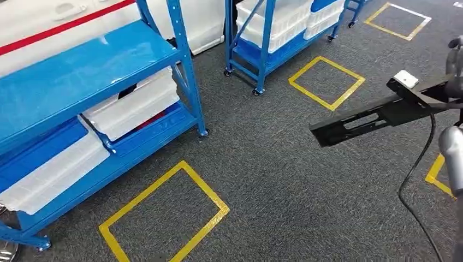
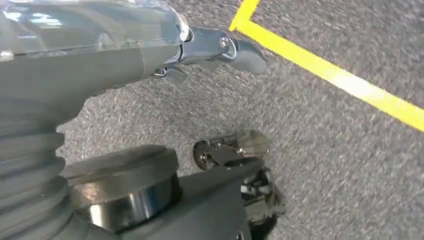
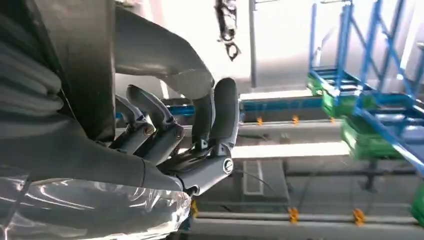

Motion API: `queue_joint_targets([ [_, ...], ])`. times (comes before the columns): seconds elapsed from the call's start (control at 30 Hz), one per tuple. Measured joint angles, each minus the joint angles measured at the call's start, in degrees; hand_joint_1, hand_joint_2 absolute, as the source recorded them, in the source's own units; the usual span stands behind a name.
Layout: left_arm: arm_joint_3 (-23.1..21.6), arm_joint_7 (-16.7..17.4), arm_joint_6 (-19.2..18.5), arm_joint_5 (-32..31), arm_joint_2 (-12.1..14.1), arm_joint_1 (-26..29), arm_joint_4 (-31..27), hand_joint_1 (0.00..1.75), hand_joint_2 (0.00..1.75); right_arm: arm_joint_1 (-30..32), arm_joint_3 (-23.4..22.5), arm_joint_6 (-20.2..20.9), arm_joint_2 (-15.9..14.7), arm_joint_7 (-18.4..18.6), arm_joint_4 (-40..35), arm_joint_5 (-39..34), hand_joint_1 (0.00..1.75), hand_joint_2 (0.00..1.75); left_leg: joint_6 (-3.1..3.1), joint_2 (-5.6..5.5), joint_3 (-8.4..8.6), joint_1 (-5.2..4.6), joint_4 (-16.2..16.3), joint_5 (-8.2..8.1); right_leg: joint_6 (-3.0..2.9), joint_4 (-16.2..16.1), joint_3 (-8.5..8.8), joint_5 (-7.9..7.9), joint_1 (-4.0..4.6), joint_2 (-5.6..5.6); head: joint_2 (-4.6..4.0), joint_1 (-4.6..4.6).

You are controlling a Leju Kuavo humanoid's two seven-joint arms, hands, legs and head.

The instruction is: Take the parts from the cabinet and place them on the table.

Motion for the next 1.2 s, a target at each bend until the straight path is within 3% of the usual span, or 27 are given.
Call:
queue_joint_targets([
  [0.03, 0.0, 0.02, -0.07, 0.0, 0.0, -0.07, 0.02, 0.0, 1.75, -0.33, 0.09, 0.0, 0.0, 0.35, 0.22, 0.22, 1.75, 1.75, -0.41, -3.21, -0.49, 0.52, 1.47, -1.38, -0.2, 0.0, -0.11, 0.09, -0.11, 0.6, -0.02, 0.02],
  [0.07, 0.0, 0.04, -0.07, 0.02, 0.0, -0.01, 0.0, 0.0, 1.75, -0.77, 0.22, 0.07, 0.07, 1.01, 0.79, 0.66, 1.75, 1.75, -0.54, -5.63, -1.95, 0.64, 5.29, -3.84, -0.5, 0.01, -0.17, 0.19, -0.16, 1.08, 0.0, 0.0],
  [0.13, 0.0, 0.17, -0.07, 0.02, 0.0, 0.18, 0.0, 0.0, 1.75, -1.5, 1.16, 0.57, 0.39, 1.97, 2.21, 1.29, 1.75, 1.75, -0.7, -7.14, -6.09, 0.68, 14.63, -7.99, -0.73, 0.04, -0.31, 0.26, -0.08, 2.59, 0.0, 0.0],
  [0.17, 0.0, 0.2, -0.15, 0.04, 0.0, 0.22, 0.02, 0.0, 1.75, -1.8, 1.53, 1.27, 0.59, 2.56, 2.93, 1.77, 1.75, 1.75, -0.66, -7.3, -7.58, 0.67, 17.68, -8.6, -0.78, 0.05, -0.34, 0.3, -0.01, 3.34, 0.0, 0.0],
  [0.2, 0.0, 0.28, -0.17, 0.07, 0.0, 0.23, 0.02, 0.0, 1.75, -2.19, 1.97, 2.07, 0.72, 3.29, 3.84, 2.31, 1.75, 1.75, -0.51, -7.36, -7.92, 0.66, 18.04, -7.9, -0.79, 0.06, -0.34, 0.35, 0.04, 4.18, 0.0, 0.0],
  [0.27, 0.0, 0.37, -0.33, 0.13, 0.09, 0.18, 0.02, 0.0, 1.75, -3.19, 2.71, 2.95, 0.87, 4.5, 5.09, 3.06, 1.75, 1.75, 0.04, -7.82, -5.03, 0.66, 11.09, -3.24, -0.66, 0.15, -0.32, 0.44, 0.05, 5.88, 0.0, 0.02],
  [0.3, 0.0, 0.39, -0.39, 0.13, 0.13, 0.18, 0.02, 0.0, 1.75, -3.82, 2.93, 3.13, 0.96, 4.81, 5.49, 3.17, 1.75, 1.75, 0.4, -9.06, -2.65, 0.66, 5.63, -0.35, -0.59, 0.22, -0.31, 0.49, -0.01, 6.63, 0.0, 0.0],
  [0.33, 0.0, 0.39, -0.48, 0.13, 0.26, 0.2, 0.02, 0.0, 1.75, -4.37, 3.04, 3.28, 1.07, 5.01, 5.88, 3.17, 1.75, 1.75, 0.7, -12.33, -1.19, 0.73, 1.61, 0.97, -0.45, 0.21, -0.4, 0.57, -0.21, 7.25, 0.0, 0.0],
  [0.37, 0.0, 0.46, -0.57, 0.13, 0.35, 0.28, 0.02, 0.0, 1.75, -5.18, 3.23, 3.49, 1.11, 5.09, 6.44, 3.17, 1.75, 1.75, 0.84, -14.12, -0.67, 1.09, 0.84, 0.81, -0.03, 0.33, -0.79, 0.77, -0.01, 7.94, -0.02, 0.02],
  [0.43, 0.0, 0.61, -1.03, 0.11, 0.37, 0.3, 0.02, 0.0, 1.75, -6.07, 3.78, 3.96, 1.27, 5.11, 7.56, 3.17, 1.75, 1.75, 0.84, -12.91, -0.65, 0.63, 0.46, 0.67, 0.9, 0.05, -1.31, 1.37, -0.83, 9.58, -0.02, 0.07],
  [0.5, -0.02, 0.76, -1.4, -0.15, 0.42, 0.2, 0.02, 0.0, 1.75, -6.25, 4.02, 4.0, 1.01, 5.05, 8.43, 3.21, 1.75, 1.75, 1.78, -11.25, -0.18, 1.18, -0.76, 1.54, 1.81, -0.22, -1.48, 1.77, -0.63, 10.45, 0.0, -0.07],
  [0.53, -0.07, 0.9, -1.44, -0.18, 0.48, 0.12, 0.02, 0.0, 1.75, -6.62, 4.11, 3.98, 0.96, 5.09, 8.79, 3.21, 1.75, 1.75, 2.0, -10.35, 0.06, 1.01, -1.33, 1.95, 1.6, 1.01, -2.14, 0.98, -0.4, 6.81, 0.0, -0.04],
  [0.57, -0.22, 1.07, -1.49, -0.22, 0.57, 0.16, 0.02, 0.0, 1.75, -7.18, 4.17, 3.96, 0.92, 5.22, 9.31, 3.19, 1.75, 1.75, 2.35, -9.77, 0.05, 0.84, -1.56, 2.17, 1.72, 3.49, -3.24, -0.9, -0.15, 4.04, -0.02, -0.02],
  [0.63, -0.46, 1.55, -1.46, -0.37, 0.79, 0.48, 0.02, 0.0, 1.75, -7.79, 4.61, 3.85, 1.03, 5.62, 10.14, 3.19, 1.75, 1.75, 2.53, -7.93, -0.17, 0.56, -1.49, 2.15, 2.06, 12.04, -7.02, -5.35, -0.25, 2.42, 0.0, -0.04],
  [0.67, -0.52, 1.81, -1.35, -0.48, 1.01, 0.58, 0.02, 0.0, 1.75, -7.75, 4.92, 3.91, 1.01, 5.7, 10.69, 3.19, 1.75, 1.75, 2.56, -6.94, -0.25, 0.56, -1.47, 2.13, 2.23, 15.88, -8.7, -6.66, -0.29, 2.27, -0.02, -0.04],
  [0.7, -0.57, 2.16, -1.25, -0.59, 1.22, 0.6, 0.02, 0.0, 1.75, -7.76, 5.05, 4.04, 1.01, 5.81, 11.1, 3.19, 1.75, 1.75, 2.55, -6.12, -0.33, 0.56, -1.45, 2.13, 2.33, 16.91, -9.08, -6.49, -0.36, 2.21, 0.0, -0.02],
  [0.73, -0.61, 2.38, -1.16, -0.68, 1.38, 0.61, 0.02, 0.0, 1.75, -7.83, 5.2, 4.26, 1.01, 5.9, 11.41, 3.19, 1.75, 1.75, 2.48, -5.3, -0.37, 0.56, -1.42, 2.08, 2.43, 15.29, -8.1, -5.25, -0.43, 2.01, -0.02, -0.02],
  [0.8, -0.9, 2.69, -1.03, -0.85, 1.73, 0.57, 0.02, 0.0, 1.75, -8.66, 5.51, 4.9, 1.01, 5.97, 11.96, 3.19, 1.75, 1.75, 2.12, -3.82, -0.36, 0.56, -1.07, 1.75, 2.52, 6.22, -2.78, -1.01, -0.5, 0.54, 0.0, -0.04],
  [0.83, -1.01, 2.97, -0.98, -0.83, 1.86, 0.53, 0.02, 0.0, 1.75, -9.36, 5.81, 5.42, 1.01, 6.03, 12.3, 3.21, 1.75, 1.75, 1.8, -3.1, -0.36, 0.34, -0.66, 1.42, 2.42, 1.07, 0.14, 0.23, -0.39, -1.89, 0.0, -0.04],
  [0.87, -1.03, 3.21, -0.85, -0.79, 2.14, 0.46, 0.07, 0.0, 1.75, -10.31, 5.95, 5.9, 1.07, 6.16, 12.59, 3.37, 1.75, 1.75, 1.44, -2.52, -0.7, -0.15, -0.27, 1.06, 1.78, 0.08, 0.48, -0.64, 0.7, -3.06, 0.0, -0.02],
  [0.9, -1.11, 3.34, -0.83, -0.79, 2.29, 0.45, 0.07, 0.0, 1.75, -10.87, 6.2, 6.4, 1.16, 6.32, 12.87, 3.58, 1.75, 1.75, 1.2, -1.86, -0.6, -0.18, -0.26, 0.89, 1.02, 0.0, 0.21, -0.43, 0.4, -1.88, -0.02, -0.07],
  [1.0, -1.38, 3.52, -0.94, -0.63, 2.45, 0.37, 0.07, 0.0, 1.75, -11.94, 6.86, 7.63, 1.16, 6.64, 13.95, 3.78, 1.75, 1.75, 0.49, 0.09, -0.18, -0.17, -0.23, 0.5, 0.03, -0.13, 0.01, -0.18, 0.35, 0.21, -0.02, -0.04],
  [1.03, -1.4, 3.52, -1.03, -0.46, 2.49, 0.23, 0.07, 0.0, 1.75, -12.23, 6.97, 7.8, 1.22, 6.75, 14.21, 3.82, 1.75, 1.75, 0.0, -1.42, -0.48, 0.12, 0.55, -0.27, -0.27, -0.32, 0.14, -0.04, 0.14, 0.65, 0.0, -0.07],
  [1.07, -1.42, 3.5, -1.23, -0.17, 2.54, 0.2, 0.07, 0.0, 1.75, -12.82, 7.17, 8.02, 1.29, 7.08, 14.47, 3.91, 1.75, 1.75, -0.19, -4.6, -1.52, 0.53, 3.25, -2.28, -0.63, -0.32, 0.04, 0.08, 0.11, 1.12, 0.0, -0.07],
  [1.1, -1.44, 3.5, -1.47, -0.02, 2.54, 0.3, 0.07, 0.0, 1.75, -13.16, 7.56, 8.13, 1.9, 7.39, 14.78, 3.93, 1.75, 1.75, -0.31, -6.17, -3.35, 0.65, 7.39, -4.52, -0.83, -0.32, -0.05, 0.14, 0.13, 1.65, 0.0, -0.07],
  [1.17, -1.46, 3.5, -1.73, 0.0, 2.54, 0.76, 0.07, 0.0, 1.75, -13.32, 8.35, 8.28, 2.77, 7.76, 15.54, 3.93, 1.75, 1.75, -0.48, -7.2, -7.39, 0.73, 16.51, -8.12, -1.04, -0.3, -0.1, 0.22, 0.32, 3.28, -0.02, -0.07],
  [1.2, -1.49, 3.5, -1.84, 0.0, 2.54, 0.94, 0.07, 0.0, 1.75, -13.24, 8.61, 8.35, 3.04, 7.82, 15.93, 3.91, 1.75, 1.75, -0.42, -7.34, -8.46, 0.73, 18.57, -8.16, -1.09, -0.27, -0.1, 0.26, 0.39, 4.2, -0.02, -0.07],
])
